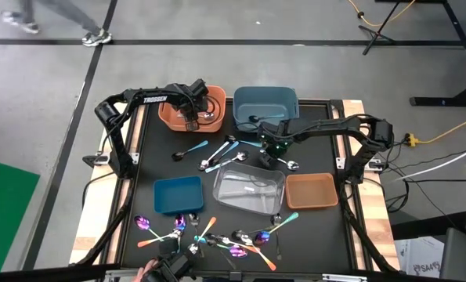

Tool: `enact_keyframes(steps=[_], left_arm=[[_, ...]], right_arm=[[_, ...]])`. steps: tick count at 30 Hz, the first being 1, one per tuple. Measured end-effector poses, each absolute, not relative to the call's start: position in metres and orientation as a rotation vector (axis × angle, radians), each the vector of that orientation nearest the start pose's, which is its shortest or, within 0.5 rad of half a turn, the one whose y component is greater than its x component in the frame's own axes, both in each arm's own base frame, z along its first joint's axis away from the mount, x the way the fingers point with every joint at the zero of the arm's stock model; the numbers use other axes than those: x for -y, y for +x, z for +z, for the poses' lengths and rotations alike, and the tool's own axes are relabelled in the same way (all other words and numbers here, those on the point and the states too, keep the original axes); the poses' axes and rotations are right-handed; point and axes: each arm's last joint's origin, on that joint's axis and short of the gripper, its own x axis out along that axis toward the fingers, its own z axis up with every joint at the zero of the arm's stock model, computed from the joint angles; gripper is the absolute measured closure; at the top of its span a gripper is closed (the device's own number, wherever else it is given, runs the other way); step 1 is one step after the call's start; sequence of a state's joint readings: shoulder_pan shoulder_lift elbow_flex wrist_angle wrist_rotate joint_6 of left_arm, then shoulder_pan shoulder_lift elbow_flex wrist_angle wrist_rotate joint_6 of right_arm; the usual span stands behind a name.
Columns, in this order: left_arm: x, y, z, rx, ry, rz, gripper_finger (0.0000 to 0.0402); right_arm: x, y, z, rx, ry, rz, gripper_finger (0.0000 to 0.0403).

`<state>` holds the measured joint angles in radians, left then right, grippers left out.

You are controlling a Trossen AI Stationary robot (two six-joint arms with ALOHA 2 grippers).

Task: Sort silverware by color (type)
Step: Put the white patterned spoon into the orange bin

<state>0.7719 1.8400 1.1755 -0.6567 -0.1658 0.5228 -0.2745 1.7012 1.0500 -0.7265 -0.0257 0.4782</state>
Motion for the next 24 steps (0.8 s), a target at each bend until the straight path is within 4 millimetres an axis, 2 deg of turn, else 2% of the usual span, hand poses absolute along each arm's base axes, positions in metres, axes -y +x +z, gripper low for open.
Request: enact_keyframes(steps=[9,18,24], left_arm=[[-0.243,0.243,0.161,-1.448,0.011,0.423,0.0321],[-0.244,0.244,0.161,-1.438,0.015,0.428,0.0321],[-0.244,0.245,0.161,-1.433,0.02,0.434,0.0321]], right_arm=[[0.083,0.299,0.147,-1.364,0.603,-0.531,0.0324],[0.084,0.301,0.14,-1.384,0.603,-0.534,0.0325],[0.084,0.302,0.139,-1.384,0.604,-0.531,0.0361]])
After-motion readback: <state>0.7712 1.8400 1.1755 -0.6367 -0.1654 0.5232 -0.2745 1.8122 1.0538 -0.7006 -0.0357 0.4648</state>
